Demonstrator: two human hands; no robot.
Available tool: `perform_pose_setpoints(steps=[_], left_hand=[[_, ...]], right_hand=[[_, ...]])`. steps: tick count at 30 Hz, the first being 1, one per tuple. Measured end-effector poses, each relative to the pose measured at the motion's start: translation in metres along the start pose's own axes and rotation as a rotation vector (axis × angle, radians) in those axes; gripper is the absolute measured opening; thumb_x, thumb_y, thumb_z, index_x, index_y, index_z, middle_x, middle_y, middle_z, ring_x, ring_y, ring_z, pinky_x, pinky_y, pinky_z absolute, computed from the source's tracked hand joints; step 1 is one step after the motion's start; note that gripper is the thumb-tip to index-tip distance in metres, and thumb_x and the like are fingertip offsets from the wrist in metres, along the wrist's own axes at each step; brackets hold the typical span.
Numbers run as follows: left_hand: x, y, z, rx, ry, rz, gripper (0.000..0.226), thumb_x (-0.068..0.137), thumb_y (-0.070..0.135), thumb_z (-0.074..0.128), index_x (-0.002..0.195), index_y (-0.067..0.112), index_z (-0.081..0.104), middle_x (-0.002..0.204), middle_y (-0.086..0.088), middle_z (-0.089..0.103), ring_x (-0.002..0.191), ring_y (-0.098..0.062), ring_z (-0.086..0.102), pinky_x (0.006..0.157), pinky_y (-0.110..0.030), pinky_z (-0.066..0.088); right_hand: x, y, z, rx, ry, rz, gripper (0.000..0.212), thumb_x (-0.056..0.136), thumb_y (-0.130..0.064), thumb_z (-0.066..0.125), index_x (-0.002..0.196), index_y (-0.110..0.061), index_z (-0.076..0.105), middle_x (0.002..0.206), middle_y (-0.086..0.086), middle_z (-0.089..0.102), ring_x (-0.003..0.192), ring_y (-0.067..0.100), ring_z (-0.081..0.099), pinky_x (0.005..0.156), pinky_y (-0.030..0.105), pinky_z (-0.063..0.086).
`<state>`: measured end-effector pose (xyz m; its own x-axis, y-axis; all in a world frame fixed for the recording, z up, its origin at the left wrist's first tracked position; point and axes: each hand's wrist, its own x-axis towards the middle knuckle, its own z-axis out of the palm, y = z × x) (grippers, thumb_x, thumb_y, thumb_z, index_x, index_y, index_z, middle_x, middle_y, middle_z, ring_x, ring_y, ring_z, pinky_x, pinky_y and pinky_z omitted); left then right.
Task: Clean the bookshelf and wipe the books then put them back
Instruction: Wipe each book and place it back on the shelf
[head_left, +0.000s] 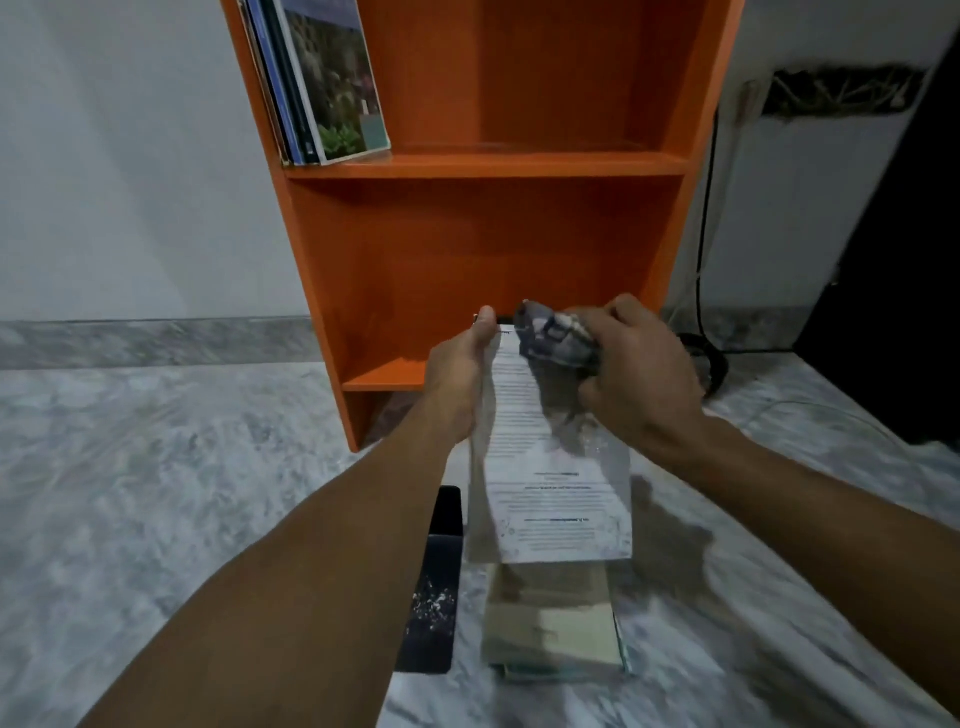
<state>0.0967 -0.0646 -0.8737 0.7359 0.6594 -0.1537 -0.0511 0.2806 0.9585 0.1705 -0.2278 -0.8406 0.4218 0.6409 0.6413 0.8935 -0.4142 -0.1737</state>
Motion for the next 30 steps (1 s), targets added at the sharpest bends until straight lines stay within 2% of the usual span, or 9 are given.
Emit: perform_pose_setpoints(steps=[3, 7, 9, 13, 17, 21, 23, 26, 30], left_hand=[[-0.014, 0.009, 0.010, -0.038, -0.009, -0.017, 0.050, 0.085, 0.054, 0.065, 0.101, 0.006, 0.072, 0.103, -0.018, 0.073, 0.097, -0.039, 0.070, 0.095, -0.060, 0.050], [-0.016, 0.011, 0.009, 0.013, 0.054, -0.009, 0.042, 0.091, 0.049, 0.062, 0.095, 0.007, 0.070, 0.098, -0.013, 0.076, 0.091, -0.034, 0.073, 0.090, -0.054, 0.055], [-0.020, 0.010, 0.006, 0.023, 0.107, -0.005, 0.049, 0.091, 0.050, 0.061, 0.103, 0.003, 0.070, 0.100, -0.012, 0.075, 0.093, -0.033, 0.072, 0.092, -0.053, 0.054], [-0.017, 0.005, 0.002, 0.001, 0.178, 0.006, 0.060, 0.087, 0.056, 0.061, 0.108, 0.001, 0.069, 0.107, -0.017, 0.073, 0.103, -0.040, 0.068, 0.092, -0.057, 0.050], [-0.012, 0.004, 0.002, 0.033, 0.133, 0.009, 0.057, 0.081, 0.060, 0.062, 0.094, 0.005, 0.069, 0.097, -0.015, 0.072, 0.100, -0.042, 0.068, 0.095, -0.052, 0.051], [-0.018, 0.009, 0.009, 0.056, 0.126, 0.027, 0.042, 0.095, 0.048, 0.055, 0.084, 0.008, 0.063, 0.085, -0.010, 0.067, 0.081, -0.029, 0.067, 0.082, -0.040, 0.054], [-0.018, 0.012, 0.007, 0.048, 0.175, 0.037, 0.039, 0.096, 0.046, 0.055, 0.081, 0.010, 0.063, 0.083, -0.006, 0.069, 0.078, -0.025, 0.069, 0.082, -0.039, 0.055], [-0.016, 0.012, -0.001, 0.074, 0.285, 0.069, 0.042, 0.095, 0.048, 0.056, 0.091, 0.009, 0.068, 0.091, -0.006, 0.074, 0.087, -0.026, 0.072, 0.084, -0.040, 0.055], [-0.009, 0.010, 0.004, 0.103, 0.441, 0.087, 0.036, 0.094, 0.049, 0.056, 0.085, 0.015, 0.064, 0.092, -0.005, 0.073, 0.090, -0.025, 0.070, 0.075, -0.037, 0.051]], right_hand=[[-0.022, -0.017, 0.018, 0.020, -0.062, 0.017, 0.056, 0.080, -0.014, 0.070, 0.133, -0.018, 0.052, 0.108, 0.009, 0.056, 0.090, 0.020, 0.050, 0.073, 0.029, 0.044], [-0.132, -0.039, 0.037, 0.084, -0.481, -0.384, 0.028, 0.083, -0.018, 0.053, 0.106, -0.022, 0.069, 0.091, 0.000, 0.061, 0.076, 0.010, 0.055, 0.063, 0.020, 0.044], [-0.156, -0.034, 0.036, 0.023, -0.616, -0.651, 0.033, 0.074, -0.022, 0.041, 0.087, -0.026, 0.071, 0.086, -0.004, 0.065, 0.072, 0.013, 0.061, 0.057, 0.023, 0.046], [-0.103, -0.027, 0.004, 0.231, -0.384, -0.396, 0.029, 0.069, -0.038, 0.056, 0.091, -0.023, 0.067, 0.088, -0.004, 0.054, 0.064, 0.014, 0.054, 0.049, 0.015, 0.032], [0.007, 0.001, -0.012, 0.040, 0.046, -0.043, 0.042, 0.071, -0.022, 0.063, 0.113, -0.014, 0.065, 0.091, 0.004, 0.044, 0.075, 0.023, 0.047, 0.056, 0.019, 0.027], [-0.021, 0.012, 0.017, -0.014, -0.174, -0.014, 0.062, 0.074, -0.011, 0.070, 0.132, -0.024, 0.054, 0.110, 0.013, 0.052, 0.102, 0.032, 0.052, 0.076, 0.040, 0.050], [-0.086, 0.004, 0.026, 0.040, -0.327, -0.247, 0.064, 0.066, -0.016, 0.079, 0.124, -0.029, 0.056, 0.109, 0.008, 0.057, 0.095, 0.024, 0.057, 0.064, 0.032, 0.050], [-0.155, 0.009, 0.030, -0.057, -0.598, -0.568, 0.049, 0.052, -0.033, 0.077, 0.097, -0.037, 0.060, 0.090, -0.007, 0.053, 0.073, 0.012, 0.055, 0.045, 0.024, 0.028], [-0.121, 0.017, 0.008, 0.201, -0.350, -0.226, 0.047, 0.063, -0.024, 0.065, 0.109, -0.034, 0.060, 0.098, -0.007, 0.057, 0.078, 0.016, 0.060, 0.052, 0.030, 0.051]])
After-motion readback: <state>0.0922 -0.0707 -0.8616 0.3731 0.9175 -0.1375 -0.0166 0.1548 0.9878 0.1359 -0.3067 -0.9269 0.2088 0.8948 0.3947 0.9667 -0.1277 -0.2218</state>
